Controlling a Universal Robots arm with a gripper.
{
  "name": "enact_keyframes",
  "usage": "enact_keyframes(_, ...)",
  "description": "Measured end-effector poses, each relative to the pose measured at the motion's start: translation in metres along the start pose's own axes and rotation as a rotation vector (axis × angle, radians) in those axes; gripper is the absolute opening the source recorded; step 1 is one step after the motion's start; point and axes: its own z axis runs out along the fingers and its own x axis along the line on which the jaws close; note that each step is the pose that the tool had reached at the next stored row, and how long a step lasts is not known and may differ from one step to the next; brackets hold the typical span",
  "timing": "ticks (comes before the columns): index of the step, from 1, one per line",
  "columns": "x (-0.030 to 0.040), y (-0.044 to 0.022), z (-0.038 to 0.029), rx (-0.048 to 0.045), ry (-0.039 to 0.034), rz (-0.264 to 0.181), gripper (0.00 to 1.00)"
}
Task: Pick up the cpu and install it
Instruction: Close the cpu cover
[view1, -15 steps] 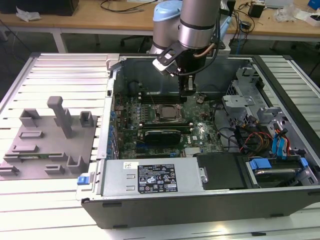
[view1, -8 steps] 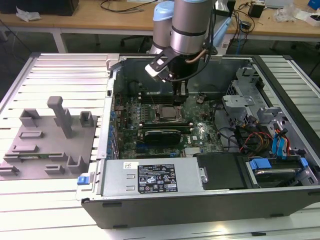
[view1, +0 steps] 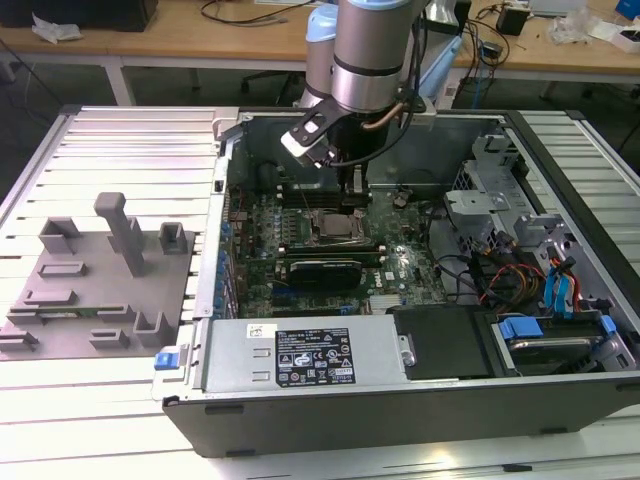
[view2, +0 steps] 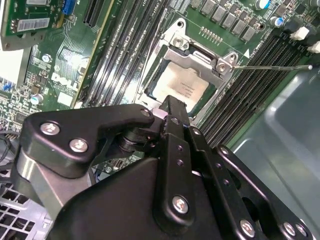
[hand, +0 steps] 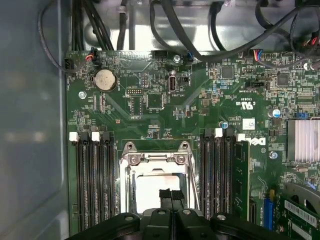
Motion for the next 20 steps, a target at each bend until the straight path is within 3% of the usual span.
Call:
enact_keyframes(4,0.0000,0.0000,0.0000,-0.0015,-0.0004,-0.047,0.11)
enact_keyframes(11,0.0000,0.0000,0.0001,-0.0062,-0.0020,-0.201,0.11)
enact_keyframes(15,0.0000,0.0000,0.0001,-0.0095,-0.0031,-0.306,0.11)
enact_keyframes(16,0.0000,0.0000,0.0001,-0.0117,-0.0038,-0.376,0.11)
enact_keyframes(18,0.0000,0.0000,0.0001,-0.0143,-0.0047,-0.460,0.11)
enact_keyframes(20,0.0000,0.0000,0.0001,-0.0154,-0.0051,-0.499,0.11)
